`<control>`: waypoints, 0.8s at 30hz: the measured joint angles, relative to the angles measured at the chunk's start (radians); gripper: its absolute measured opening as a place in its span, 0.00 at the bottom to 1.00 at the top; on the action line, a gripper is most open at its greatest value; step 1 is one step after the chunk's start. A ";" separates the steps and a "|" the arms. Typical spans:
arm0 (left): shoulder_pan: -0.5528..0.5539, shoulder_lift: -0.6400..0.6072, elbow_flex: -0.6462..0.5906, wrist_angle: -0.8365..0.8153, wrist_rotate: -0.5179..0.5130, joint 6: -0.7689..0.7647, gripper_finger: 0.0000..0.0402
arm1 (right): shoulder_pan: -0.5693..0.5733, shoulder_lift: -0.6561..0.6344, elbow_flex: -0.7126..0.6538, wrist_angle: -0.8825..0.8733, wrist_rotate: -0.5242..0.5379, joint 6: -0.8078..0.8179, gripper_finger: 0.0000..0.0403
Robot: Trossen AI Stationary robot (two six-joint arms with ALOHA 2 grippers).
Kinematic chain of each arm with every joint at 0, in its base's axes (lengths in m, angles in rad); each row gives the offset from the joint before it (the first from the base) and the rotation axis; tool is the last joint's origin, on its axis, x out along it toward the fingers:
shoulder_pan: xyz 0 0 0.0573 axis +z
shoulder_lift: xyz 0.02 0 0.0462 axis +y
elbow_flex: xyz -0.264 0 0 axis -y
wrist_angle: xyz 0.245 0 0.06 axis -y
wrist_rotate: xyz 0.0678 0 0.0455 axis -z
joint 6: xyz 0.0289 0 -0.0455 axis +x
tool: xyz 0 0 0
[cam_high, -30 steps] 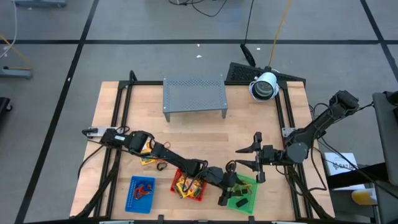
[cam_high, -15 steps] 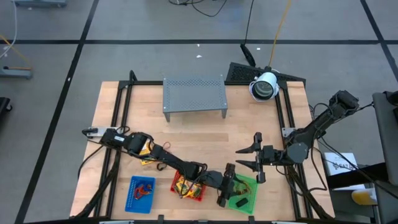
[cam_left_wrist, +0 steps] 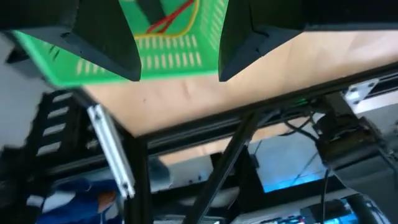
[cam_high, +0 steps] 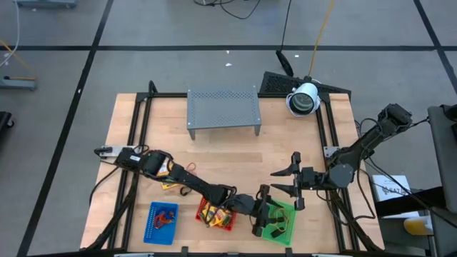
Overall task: Pick & Place Office Desk Supplies
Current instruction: Put the top red rubber band into the green basket
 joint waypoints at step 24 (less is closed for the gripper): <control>0.006 -0.278 0.000 -0.571 -0.060 -0.177 0.56 | 0.000 0.074 0.000 0.123 -0.002 -0.086 0.35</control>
